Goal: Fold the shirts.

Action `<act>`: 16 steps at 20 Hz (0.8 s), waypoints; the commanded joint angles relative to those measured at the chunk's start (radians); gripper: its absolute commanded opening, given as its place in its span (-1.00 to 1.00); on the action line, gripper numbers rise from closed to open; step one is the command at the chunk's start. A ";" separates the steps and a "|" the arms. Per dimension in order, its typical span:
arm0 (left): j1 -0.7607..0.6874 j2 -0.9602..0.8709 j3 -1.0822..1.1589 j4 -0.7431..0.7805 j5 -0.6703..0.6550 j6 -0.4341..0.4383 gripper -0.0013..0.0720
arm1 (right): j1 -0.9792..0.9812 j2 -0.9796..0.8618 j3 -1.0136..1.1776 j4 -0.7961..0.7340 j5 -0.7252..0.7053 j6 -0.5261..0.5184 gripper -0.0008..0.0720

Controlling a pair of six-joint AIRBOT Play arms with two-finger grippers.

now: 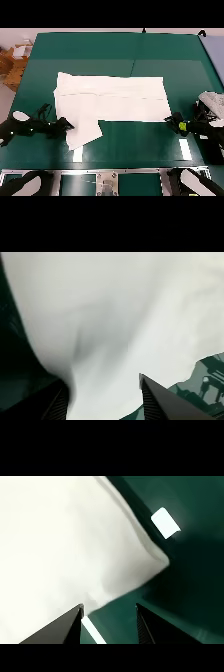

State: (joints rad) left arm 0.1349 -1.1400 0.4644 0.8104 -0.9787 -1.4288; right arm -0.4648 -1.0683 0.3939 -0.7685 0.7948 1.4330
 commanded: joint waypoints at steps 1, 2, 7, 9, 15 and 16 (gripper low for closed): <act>-0.018 -0.031 -0.007 -0.077 0.109 0.050 -0.23 | 0.058 -0.094 -0.011 0.106 -0.118 -0.005 0.15; -0.018 -0.031 0.008 -0.080 0.107 0.069 -0.77 | 0.063 -0.113 -0.010 0.117 -0.135 -0.005 0.15; -0.018 -0.024 0.149 -0.060 0.023 0.076 -0.91 | 0.064 -0.122 0.040 0.132 -0.120 -0.056 -0.91; -0.018 -0.024 0.238 0.034 -0.114 0.056 -0.91 | 0.051 -0.120 0.085 0.111 -0.024 -0.109 -0.92; -0.018 0.138 0.293 0.332 -0.363 -0.065 -0.91 | -0.024 0.008 0.126 -0.247 0.202 0.046 -0.93; -0.018 0.162 0.293 0.352 -0.382 -0.076 -0.91 | -0.026 0.035 0.126 -0.303 0.221 0.073 -0.92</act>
State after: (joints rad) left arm 0.1173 -1.0454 0.7410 1.0435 -1.2549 -1.4597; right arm -0.4706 -1.0962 0.5087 -0.8928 0.9184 1.4208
